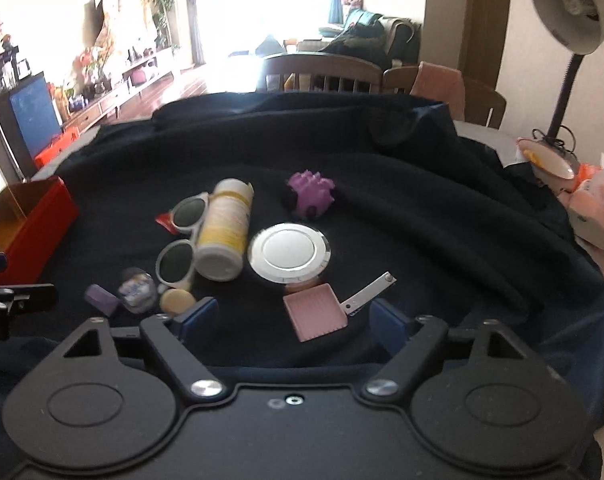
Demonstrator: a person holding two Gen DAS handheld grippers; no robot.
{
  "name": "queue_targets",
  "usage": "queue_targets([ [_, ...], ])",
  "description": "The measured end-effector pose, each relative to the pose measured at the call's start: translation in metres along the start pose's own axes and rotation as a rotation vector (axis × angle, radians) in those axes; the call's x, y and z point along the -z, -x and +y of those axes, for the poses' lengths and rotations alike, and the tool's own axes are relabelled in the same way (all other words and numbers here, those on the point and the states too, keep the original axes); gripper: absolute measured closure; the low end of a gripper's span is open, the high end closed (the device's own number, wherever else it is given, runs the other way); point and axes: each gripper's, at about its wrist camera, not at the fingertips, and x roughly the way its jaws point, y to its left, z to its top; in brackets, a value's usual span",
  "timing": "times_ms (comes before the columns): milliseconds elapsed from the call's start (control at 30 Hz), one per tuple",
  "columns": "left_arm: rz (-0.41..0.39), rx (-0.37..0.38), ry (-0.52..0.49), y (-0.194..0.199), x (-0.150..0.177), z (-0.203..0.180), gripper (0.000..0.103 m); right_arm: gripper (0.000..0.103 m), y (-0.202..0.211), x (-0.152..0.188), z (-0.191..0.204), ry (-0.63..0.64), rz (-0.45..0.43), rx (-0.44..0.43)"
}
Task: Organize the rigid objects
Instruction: 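Close the left gripper on the purple eraser while the right gripper grasps the pink comb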
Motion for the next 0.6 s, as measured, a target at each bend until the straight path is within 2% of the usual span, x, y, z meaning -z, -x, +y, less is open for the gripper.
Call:
queue_targets([
  [267,0.040,-0.011,-0.033,-0.031,-0.002,-0.002,0.001,0.028,-0.042,-0.005,-0.014,0.034,0.083,-0.027],
  [433,0.063,-0.016,-0.041,-0.045,0.000,-0.003,0.001,0.032,-0.053,-0.006,-0.018,0.038,0.111,-0.039],
  [600,0.077,0.006,-0.056,-0.052,0.001,-0.008,0.007,0.037,-0.063,-0.007,-0.022,0.044,0.126,-0.042],
])
